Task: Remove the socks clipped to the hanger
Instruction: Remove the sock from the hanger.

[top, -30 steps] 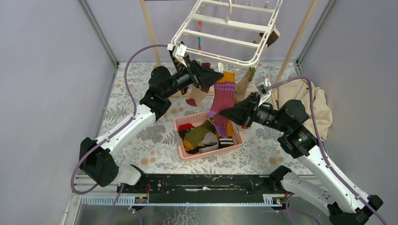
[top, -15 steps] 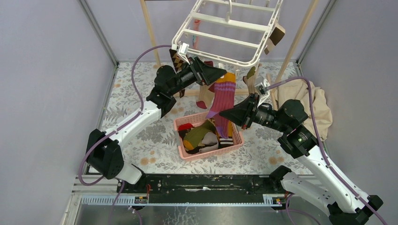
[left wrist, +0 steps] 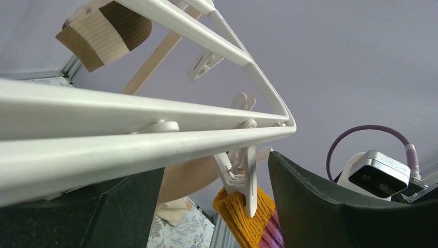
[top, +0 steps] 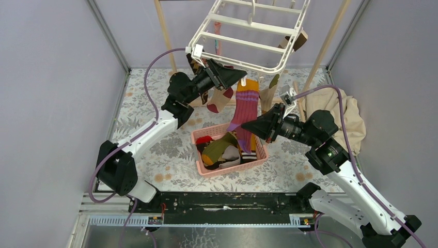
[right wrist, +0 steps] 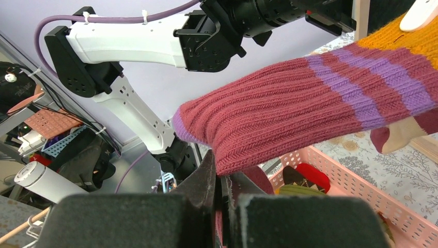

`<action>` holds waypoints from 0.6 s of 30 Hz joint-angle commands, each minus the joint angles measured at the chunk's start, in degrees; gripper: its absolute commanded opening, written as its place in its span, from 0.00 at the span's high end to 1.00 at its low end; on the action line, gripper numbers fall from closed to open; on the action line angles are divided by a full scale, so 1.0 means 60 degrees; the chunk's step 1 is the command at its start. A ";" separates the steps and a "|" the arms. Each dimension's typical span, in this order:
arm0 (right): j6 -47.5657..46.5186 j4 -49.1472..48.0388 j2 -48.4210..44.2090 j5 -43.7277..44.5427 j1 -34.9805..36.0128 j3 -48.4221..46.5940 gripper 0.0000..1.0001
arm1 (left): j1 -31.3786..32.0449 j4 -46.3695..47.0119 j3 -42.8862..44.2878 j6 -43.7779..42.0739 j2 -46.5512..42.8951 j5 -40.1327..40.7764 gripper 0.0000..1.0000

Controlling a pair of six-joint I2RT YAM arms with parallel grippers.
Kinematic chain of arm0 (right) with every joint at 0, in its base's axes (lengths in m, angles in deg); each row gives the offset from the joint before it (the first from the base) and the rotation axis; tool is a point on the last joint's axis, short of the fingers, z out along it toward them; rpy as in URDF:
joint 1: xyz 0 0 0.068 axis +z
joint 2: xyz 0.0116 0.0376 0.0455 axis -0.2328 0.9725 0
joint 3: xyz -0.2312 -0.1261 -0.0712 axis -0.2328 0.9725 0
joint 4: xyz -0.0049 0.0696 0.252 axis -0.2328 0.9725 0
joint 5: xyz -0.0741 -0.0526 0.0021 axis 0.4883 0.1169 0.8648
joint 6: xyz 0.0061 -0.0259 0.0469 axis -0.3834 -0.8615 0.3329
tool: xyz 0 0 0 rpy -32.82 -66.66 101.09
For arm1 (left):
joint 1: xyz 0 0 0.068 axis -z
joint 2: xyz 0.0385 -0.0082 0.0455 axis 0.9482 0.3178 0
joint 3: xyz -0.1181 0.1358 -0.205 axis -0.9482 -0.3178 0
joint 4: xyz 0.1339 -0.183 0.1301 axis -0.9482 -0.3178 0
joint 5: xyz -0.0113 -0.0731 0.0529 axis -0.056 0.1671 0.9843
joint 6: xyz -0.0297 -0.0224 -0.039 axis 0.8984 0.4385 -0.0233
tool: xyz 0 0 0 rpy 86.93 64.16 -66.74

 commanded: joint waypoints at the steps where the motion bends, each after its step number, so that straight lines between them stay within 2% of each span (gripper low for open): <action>1: -0.0136 -0.0424 -0.0154 -0.0237 -0.0063 -0.0074 1.00 | -0.0077 0.0973 0.0344 0.0276 0.0222 0.0116 0.24; 5: -0.0136 -0.0439 -0.0146 -0.0266 -0.0054 -0.0090 1.00 | -0.0091 0.1174 0.0471 0.0439 0.0418 -0.0019 0.36; 12: -0.0110 -0.0482 -0.0124 -0.0340 -0.0063 -0.0060 1.00 | -0.0092 0.1236 0.0497 0.0452 0.0443 -0.0004 0.40; 18: -0.0108 -0.0498 -0.0096 -0.0382 -0.0055 -0.0030 1.00 | -0.0092 0.1132 0.0512 0.0381 0.0422 0.0002 0.50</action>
